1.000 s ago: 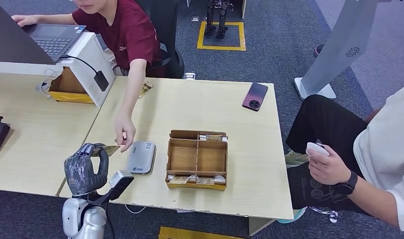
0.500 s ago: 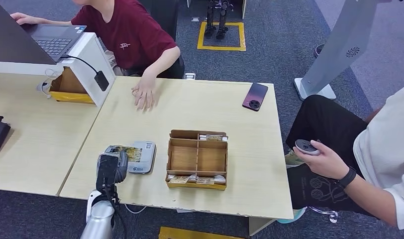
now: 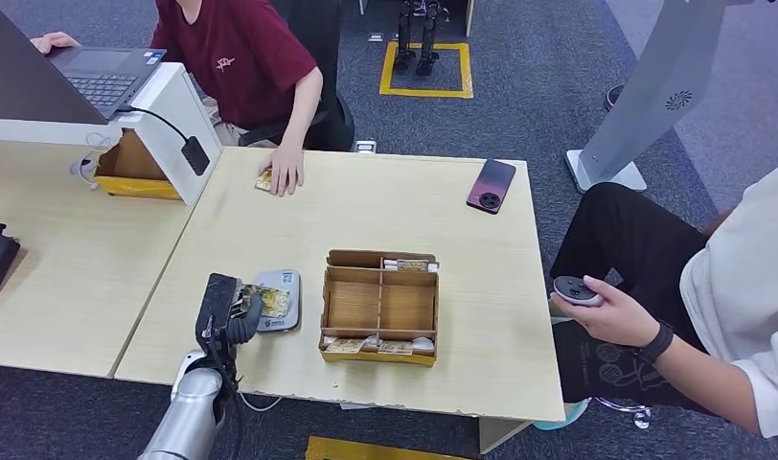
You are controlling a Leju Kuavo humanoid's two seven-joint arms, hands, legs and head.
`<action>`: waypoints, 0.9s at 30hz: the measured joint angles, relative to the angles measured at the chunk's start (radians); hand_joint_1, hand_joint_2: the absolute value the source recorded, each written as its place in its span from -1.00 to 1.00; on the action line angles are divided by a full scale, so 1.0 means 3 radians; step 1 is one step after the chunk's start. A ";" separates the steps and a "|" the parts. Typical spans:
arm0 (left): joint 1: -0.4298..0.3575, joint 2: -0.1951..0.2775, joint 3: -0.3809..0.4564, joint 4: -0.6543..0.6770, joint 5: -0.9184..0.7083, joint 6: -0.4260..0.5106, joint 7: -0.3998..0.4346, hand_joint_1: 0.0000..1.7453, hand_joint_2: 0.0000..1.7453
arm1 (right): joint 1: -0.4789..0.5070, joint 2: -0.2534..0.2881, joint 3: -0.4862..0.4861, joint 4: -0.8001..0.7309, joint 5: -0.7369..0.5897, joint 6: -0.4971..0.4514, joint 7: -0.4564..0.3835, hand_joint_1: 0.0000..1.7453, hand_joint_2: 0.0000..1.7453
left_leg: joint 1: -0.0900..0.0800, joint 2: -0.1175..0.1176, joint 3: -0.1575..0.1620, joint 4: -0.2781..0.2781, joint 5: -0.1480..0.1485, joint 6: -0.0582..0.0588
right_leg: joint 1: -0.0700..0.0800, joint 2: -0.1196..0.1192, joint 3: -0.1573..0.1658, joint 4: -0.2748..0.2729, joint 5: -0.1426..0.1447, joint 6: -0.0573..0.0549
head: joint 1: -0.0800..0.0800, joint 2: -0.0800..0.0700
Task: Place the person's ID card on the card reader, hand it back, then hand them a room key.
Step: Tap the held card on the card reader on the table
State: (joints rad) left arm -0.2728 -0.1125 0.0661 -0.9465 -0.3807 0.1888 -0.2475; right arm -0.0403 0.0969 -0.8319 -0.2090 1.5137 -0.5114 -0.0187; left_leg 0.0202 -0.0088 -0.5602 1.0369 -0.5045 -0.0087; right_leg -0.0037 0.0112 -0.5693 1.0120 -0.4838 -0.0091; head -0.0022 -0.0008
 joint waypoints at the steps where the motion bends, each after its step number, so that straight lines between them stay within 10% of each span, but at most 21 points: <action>1: -0.0037 0.0007 -0.0008 0.0053 0.0023 0.0060 0.0006 1.00 1.00 | 0.0000 0.0000 0.0000 0.0000 0.0000 -0.0002 0.0005 -1.00 -1.00 | 0.0000 0.0000 0.0000 0.0000 0.0000 0.0000 | 0.0000 0.0000 0.0000 0.0000 0.0000 0.0000 | 0.0000 0.0000; 27: -0.0314 0.0107 -0.0069 0.0599 -0.0686 0.1203 -0.0030 1.00 1.00 | -0.0002 0.0000 0.0008 0.0000 0.0000 -0.0010 0.0025 -1.00 -1.00 | 0.0000 0.0000 0.0000 0.0000 0.0000 0.0000 | 0.0000 0.0000 0.0000 0.0001 0.0000 0.0000 | 0.0000 0.0000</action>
State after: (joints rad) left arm -0.3669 -0.0804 0.0454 -0.7667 -0.5865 0.5497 -0.2566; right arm -0.0410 0.0969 -0.8294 -0.2090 1.5137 -0.5143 -0.0111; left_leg 0.0202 -0.0089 -0.5603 1.0369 -0.5044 -0.0087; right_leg -0.0037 0.0111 -0.5692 1.0122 -0.4837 -0.0091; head -0.0023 -0.0008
